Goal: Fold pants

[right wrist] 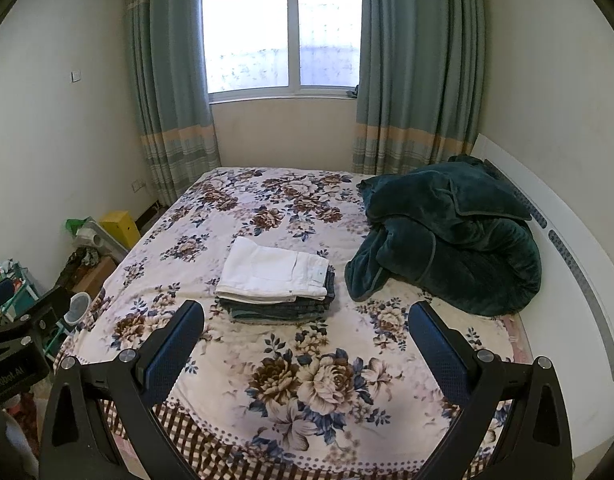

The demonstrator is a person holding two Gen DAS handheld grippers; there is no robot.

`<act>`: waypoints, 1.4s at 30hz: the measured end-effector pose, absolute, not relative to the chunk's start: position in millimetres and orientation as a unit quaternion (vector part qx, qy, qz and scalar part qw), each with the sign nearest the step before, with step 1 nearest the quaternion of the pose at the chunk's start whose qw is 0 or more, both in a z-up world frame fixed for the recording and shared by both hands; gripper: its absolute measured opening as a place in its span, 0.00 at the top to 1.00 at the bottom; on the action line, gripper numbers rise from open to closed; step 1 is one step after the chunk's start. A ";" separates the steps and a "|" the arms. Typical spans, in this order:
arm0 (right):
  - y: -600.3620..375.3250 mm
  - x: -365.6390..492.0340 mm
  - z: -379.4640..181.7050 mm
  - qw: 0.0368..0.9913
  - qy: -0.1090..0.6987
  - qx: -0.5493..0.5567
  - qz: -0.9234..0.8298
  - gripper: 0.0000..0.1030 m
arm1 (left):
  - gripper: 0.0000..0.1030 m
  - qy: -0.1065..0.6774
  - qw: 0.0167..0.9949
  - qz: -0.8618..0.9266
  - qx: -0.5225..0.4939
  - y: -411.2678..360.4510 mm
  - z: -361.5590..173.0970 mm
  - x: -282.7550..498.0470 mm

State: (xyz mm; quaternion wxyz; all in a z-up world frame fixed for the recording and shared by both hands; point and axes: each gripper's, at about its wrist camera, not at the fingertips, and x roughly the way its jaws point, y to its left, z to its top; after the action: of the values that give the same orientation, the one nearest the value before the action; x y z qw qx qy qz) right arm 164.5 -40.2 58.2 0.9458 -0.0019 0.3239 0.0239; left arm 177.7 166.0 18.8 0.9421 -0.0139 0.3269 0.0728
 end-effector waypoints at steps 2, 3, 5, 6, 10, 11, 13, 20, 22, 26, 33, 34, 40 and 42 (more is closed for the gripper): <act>-39.7 165.4 55.4 0.946 0.324 -0.003 0.025 0.00 | 0.00 0.327 0.942 0.075 -0.014 166.4 19.2 177.7; -39.9 165.0 55.7 0.946 0.324 -0.002 0.025 0.00 | 0.00 0.326 0.942 0.074 -0.015 166.8 20.0 178.1; -39.7 164.6 56.4 0.946 0.323 -0.003 0.026 0.00 | 0.00 0.325 0.943 0.077 -0.015 168.2 22.1 178.0; -38.4 164.8 55.6 0.946 0.323 -0.004 0.026 0.00 | 0.00 0.324 0.943 0.077 -0.015 168.8 22.1 177.5; -38.4 165.5 56.3 0.946 0.324 -0.002 0.029 0.00 | 0.00 0.322 0.943 0.079 -0.016 171.3 25.7 175.2; -38.3 165.3 56.3 0.946 0.323 -0.001 0.029 0.00 | 0.00 0.321 0.943 0.080 -0.015 171.4 26.0 175.2; -38.4 165.7 56.4 0.946 0.324 -0.001 0.030 0.00 | 0.00 0.321 0.944 0.079 -0.016 172.5 26.8 175.1; -36.1 168.8 56.7 0.944 0.328 -0.002 0.040 0.00 | 0.00 0.321 0.944 0.079 -0.016 171.3 27.0 173.8; -35.2 168.2 55.4 0.943 0.329 -0.002 0.043 0.00 | 0.00 0.320 0.944 0.079 -0.015 171.5 28.9 173.7; -34.9 166.5 53.5 0.943 0.329 -0.001 0.043 0.00 | 0.00 0.320 0.944 0.077 -0.015 169.2 30.7 174.9; -35.2 165.3 52.2 0.944 0.328 -0.002 0.042 0.00 | 0.00 0.321 0.944 0.075 -0.015 166.5 32.3 176.0; -35.4 164.9 52.0 0.944 0.328 -0.001 0.042 0.00 | 0.00 0.320 0.944 0.074 -0.015 166.0 31.3 175.7; -35.7 164.8 51.5 0.944 0.328 -0.003 0.043 0.00 | 0.00 0.319 0.945 0.074 -0.013 163.6 33.2 175.4; -36.1 164.3 51.3 0.944 0.327 -0.002 0.043 0.00 | 0.00 0.320 0.944 0.075 -0.015 163.4 32.8 175.5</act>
State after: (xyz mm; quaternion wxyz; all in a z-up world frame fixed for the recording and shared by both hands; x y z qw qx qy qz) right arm 164.3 -36.1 51.3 0.9439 -0.0021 0.3274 0.0432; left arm 175.5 163.4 32.8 0.9444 -0.0148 0.3199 0.0747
